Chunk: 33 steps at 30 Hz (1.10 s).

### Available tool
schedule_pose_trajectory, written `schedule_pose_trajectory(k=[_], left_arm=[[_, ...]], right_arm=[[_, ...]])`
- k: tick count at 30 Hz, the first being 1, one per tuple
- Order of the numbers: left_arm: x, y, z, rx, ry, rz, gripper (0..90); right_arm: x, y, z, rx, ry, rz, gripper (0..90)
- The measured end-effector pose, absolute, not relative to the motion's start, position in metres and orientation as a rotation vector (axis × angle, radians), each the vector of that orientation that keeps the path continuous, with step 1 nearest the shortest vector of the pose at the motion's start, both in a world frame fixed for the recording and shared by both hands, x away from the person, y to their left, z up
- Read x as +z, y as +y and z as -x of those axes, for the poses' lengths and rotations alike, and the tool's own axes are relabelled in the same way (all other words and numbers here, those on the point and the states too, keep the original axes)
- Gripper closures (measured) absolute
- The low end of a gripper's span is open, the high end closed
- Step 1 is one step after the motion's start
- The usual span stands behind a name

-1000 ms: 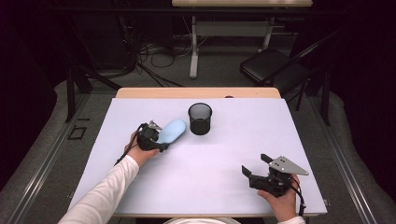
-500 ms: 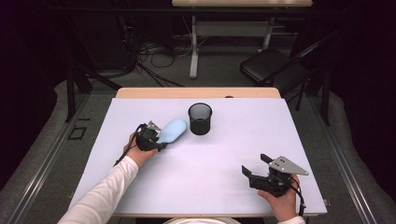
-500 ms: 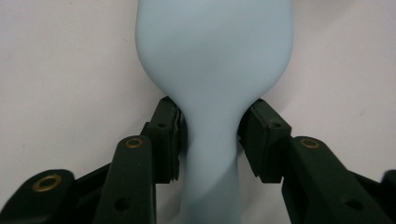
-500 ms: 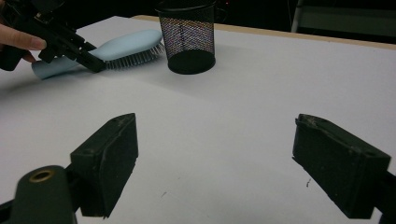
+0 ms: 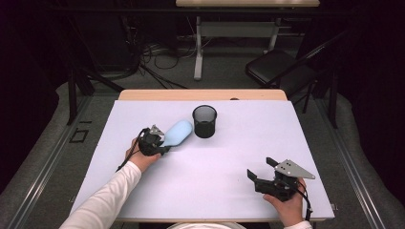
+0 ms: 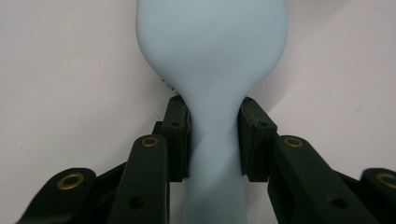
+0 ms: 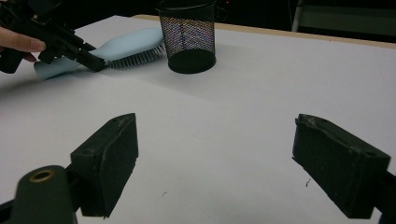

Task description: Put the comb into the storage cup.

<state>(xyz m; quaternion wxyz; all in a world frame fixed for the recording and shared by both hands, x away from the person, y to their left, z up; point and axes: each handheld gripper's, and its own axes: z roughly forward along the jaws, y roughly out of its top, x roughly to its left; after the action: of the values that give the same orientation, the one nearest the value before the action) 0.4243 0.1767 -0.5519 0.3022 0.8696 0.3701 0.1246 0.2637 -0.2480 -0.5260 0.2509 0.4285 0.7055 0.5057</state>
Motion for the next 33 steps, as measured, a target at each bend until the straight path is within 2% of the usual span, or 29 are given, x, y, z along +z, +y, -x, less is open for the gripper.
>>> schedule_pose_trajectory(k=[33], left_arm=[[-0.5489,0.182,-0.4224,0.311,1.028,-2.247,69.2]], right_arm=[[-0.5264,-0.2486,-0.2644,1.372,1.922,-1.168,14.0]])
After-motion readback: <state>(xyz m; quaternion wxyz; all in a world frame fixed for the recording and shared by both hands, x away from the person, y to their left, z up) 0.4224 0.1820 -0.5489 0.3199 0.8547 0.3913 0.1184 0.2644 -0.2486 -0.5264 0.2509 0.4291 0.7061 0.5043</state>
